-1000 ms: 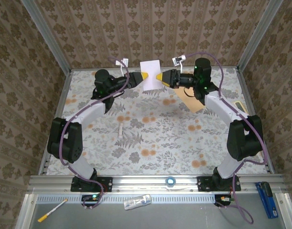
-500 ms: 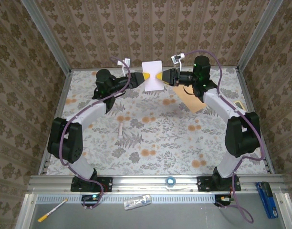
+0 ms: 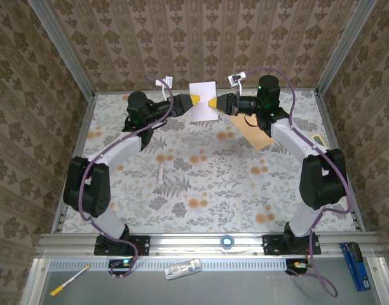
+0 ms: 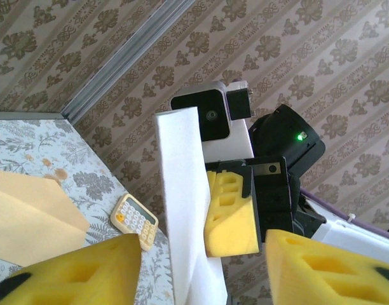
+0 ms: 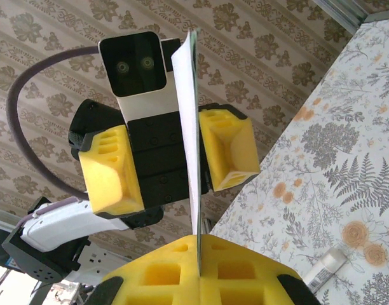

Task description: Place the letter into the envelope and seal it

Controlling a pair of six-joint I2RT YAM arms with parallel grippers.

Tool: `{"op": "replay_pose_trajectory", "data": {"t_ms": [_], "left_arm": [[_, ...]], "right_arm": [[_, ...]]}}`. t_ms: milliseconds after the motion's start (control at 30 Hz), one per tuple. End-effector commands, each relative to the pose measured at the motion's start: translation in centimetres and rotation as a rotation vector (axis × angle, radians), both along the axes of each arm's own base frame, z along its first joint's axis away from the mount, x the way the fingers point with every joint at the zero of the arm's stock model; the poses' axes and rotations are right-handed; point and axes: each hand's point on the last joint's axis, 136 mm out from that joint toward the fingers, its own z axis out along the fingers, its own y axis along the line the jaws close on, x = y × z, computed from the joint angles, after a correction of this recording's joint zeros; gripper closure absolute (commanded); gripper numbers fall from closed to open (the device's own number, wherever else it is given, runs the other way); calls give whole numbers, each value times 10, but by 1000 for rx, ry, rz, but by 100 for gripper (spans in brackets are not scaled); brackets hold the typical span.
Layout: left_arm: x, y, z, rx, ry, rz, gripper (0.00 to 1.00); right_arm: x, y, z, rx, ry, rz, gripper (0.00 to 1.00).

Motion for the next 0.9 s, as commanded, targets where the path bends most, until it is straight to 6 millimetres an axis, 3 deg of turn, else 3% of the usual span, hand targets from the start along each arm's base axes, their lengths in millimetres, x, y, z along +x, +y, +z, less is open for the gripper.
{"op": "replay_pose_trajectory", "data": {"t_ms": [0, 133, 200, 267, 367, 500, 700, 867], "left_arm": [[5, 7, 1, 0, -25, 26, 41], [12, 15, -10, 30, -5, 74, 21], [17, 26, -17, 61, 4, 127, 7], [23, 40, -25, 105, 16, 203, 0], [29, 63, -39, 208, 25, 313, 0], [31, 87, -60, 361, 56, 412, 0], [17, 104, -69, 390, 71, 443, 0], [3, 116, -78, 394, 87, 449, 0]], "right_arm": [[-3, -1, 3, -14, 0, 3, 100], [-1, -3, -12, -56, 61, -27, 100], [1, -6, -31, -108, 132, -64, 100], [2, -9, -53, -169, 203, -112, 100], [2, -13, -99, -245, 331, -178, 100], [2, 4, -140, -220, 440, -204, 100], [6, 51, -185, -253, 503, -195, 100], [23, 63, -224, -286, 556, -263, 100]]}}
